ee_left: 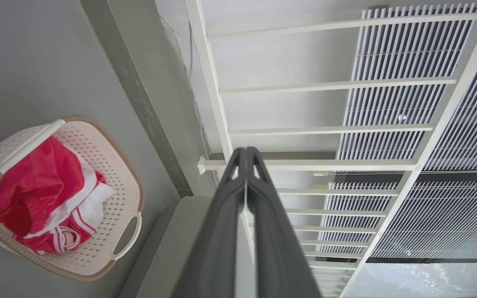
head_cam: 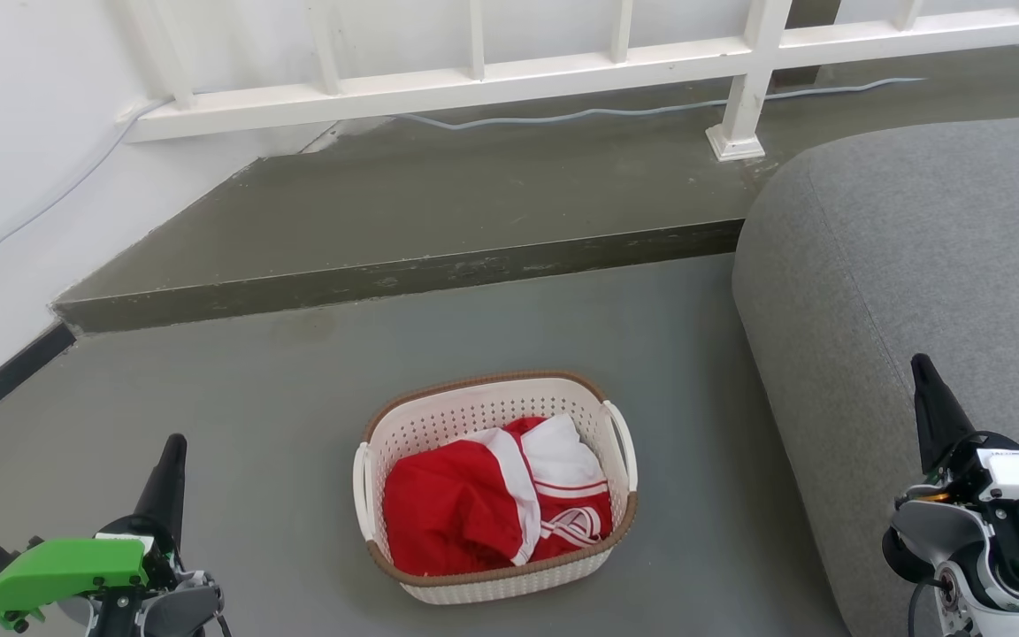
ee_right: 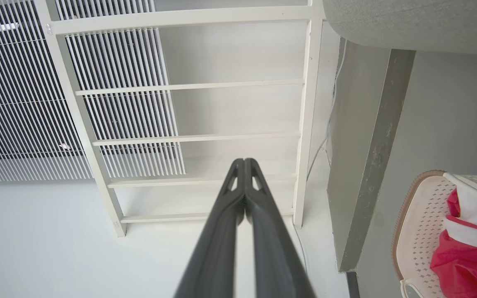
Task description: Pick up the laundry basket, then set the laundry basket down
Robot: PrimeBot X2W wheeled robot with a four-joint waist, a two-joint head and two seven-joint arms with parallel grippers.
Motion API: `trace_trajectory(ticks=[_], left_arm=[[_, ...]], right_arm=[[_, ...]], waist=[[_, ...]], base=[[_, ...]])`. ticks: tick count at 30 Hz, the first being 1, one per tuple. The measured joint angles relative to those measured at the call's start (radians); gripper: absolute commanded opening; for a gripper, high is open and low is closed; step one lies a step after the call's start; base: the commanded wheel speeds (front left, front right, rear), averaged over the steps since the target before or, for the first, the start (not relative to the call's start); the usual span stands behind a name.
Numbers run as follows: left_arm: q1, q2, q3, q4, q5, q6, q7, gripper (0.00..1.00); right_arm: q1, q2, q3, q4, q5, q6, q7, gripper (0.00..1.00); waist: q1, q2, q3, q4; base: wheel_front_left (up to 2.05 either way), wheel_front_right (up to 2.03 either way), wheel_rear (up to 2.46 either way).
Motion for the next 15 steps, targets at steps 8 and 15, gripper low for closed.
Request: trace_trajectory(ticks=[8, 15], left_arm=[[-0.001, 0.0, 0.001, 0.0, 0.0, 0.0, 0.001, 0.0], [-0.002, 0.0, 0.002, 0.0, 0.0, 0.0, 0.001, 0.0]], right_arm=[[0.0, 0.0, -0.001, 0.0, -0.001, 0.0, 0.0, 0.0], [0.0, 0.0, -0.002, 0.0, -0.001, 0.0, 0.003, 0.0]], waist=[[0.0, 0.0, 0.0, 0.0], [0.0, 0.0, 0.0, 0.0]], base=[[0.0, 0.0, 0.0], [0.0, 0.0, 0.0]])
